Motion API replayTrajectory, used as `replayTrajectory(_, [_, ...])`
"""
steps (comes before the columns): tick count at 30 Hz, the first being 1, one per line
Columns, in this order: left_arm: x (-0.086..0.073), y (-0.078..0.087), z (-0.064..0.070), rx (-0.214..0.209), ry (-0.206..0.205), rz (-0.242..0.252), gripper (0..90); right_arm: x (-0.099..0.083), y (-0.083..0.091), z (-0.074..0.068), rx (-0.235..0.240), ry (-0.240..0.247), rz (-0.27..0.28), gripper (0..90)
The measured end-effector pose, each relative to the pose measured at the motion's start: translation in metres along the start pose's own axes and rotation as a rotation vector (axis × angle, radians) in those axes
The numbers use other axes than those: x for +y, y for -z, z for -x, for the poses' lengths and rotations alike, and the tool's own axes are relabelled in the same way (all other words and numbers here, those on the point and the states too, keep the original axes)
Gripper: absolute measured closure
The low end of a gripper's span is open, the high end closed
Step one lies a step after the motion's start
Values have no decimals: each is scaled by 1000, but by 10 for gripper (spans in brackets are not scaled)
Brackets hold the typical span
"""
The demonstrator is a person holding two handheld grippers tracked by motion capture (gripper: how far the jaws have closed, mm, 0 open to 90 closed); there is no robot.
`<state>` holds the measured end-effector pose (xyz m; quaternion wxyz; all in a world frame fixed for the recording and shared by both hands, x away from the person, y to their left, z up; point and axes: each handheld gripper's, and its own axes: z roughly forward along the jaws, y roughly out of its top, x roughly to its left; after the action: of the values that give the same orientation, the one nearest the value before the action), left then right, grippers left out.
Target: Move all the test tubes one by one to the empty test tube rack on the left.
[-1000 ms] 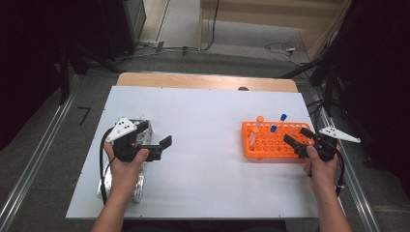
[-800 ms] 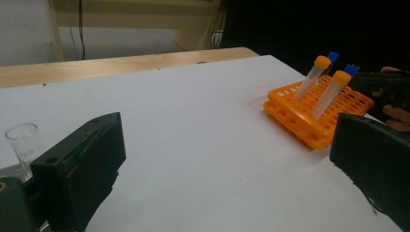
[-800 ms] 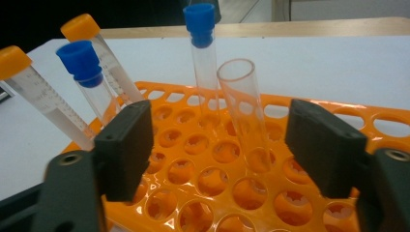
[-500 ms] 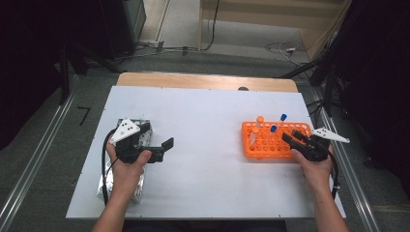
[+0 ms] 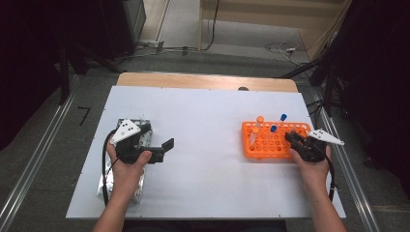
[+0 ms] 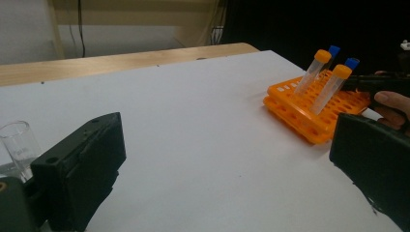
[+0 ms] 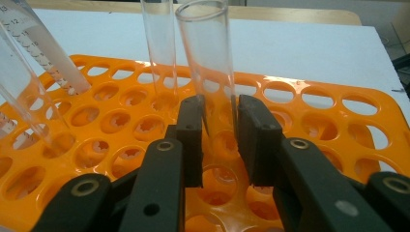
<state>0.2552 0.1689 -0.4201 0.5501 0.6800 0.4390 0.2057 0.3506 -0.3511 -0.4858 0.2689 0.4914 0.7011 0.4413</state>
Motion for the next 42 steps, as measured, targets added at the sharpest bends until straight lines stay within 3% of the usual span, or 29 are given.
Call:
replayTrajectory(4, [0, 0, 1, -1, -3, 0, 0, 0, 1, 0, -17, 8, 1, 737])
replayTrajectory(10, [0, -1, 1, 0, -4, -3, 0, 0, 3, 4, 8, -21, 16, 741])
replayTrajectory(18, [0, -1, 3, -5, -5, -4, 0, 10, 15, 6, 15, -22, 63, 742])
replayTrajectory(25, [0, -1, 3, -7, -7, -5, 0, 21, 26, 2, 93, -31, 74, 741])
replayTrajectory(42, [1, -1, 8, -27, -15, -1, 0, 23, 47, -30, 236, 40, 30, 742])
